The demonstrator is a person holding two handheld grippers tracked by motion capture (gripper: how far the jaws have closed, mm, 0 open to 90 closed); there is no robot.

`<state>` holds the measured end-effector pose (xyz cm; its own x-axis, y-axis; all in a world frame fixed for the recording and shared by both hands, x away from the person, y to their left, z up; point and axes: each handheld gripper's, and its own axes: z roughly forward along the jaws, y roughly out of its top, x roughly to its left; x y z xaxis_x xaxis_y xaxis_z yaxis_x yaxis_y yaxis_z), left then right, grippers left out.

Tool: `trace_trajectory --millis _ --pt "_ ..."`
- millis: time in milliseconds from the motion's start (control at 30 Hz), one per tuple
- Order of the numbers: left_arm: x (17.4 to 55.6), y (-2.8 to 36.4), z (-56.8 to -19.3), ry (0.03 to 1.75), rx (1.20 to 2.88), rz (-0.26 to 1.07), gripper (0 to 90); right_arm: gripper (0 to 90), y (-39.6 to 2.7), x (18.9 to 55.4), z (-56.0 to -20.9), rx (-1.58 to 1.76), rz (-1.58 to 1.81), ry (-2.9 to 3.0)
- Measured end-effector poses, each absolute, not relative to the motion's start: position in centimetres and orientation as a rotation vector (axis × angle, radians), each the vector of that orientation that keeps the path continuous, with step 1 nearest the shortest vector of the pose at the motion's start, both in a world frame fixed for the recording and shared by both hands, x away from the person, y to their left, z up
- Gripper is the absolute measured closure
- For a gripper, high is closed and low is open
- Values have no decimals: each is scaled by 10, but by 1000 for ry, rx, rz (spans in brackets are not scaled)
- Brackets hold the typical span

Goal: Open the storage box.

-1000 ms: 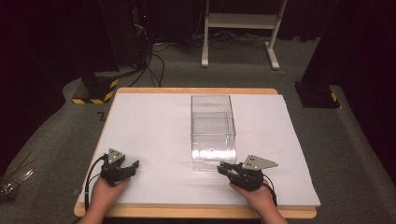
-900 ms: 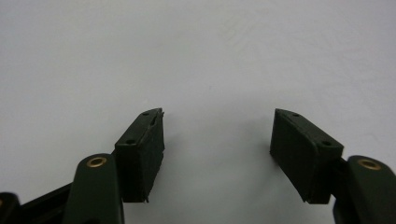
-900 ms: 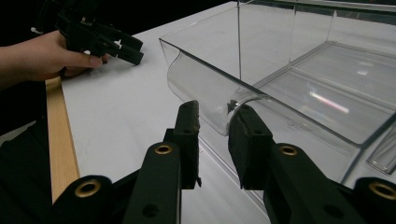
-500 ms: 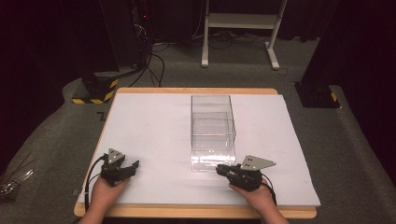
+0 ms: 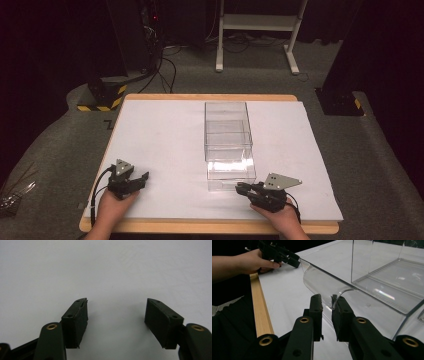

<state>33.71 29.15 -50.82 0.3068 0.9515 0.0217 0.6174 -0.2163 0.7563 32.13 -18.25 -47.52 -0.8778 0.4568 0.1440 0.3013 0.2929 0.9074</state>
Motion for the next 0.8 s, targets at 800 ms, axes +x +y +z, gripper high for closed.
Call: trace_trajectory --millis 800 --pt "337 291 -508 1392 1929 661 352 795 -182 302 -476 656 1641 2411"
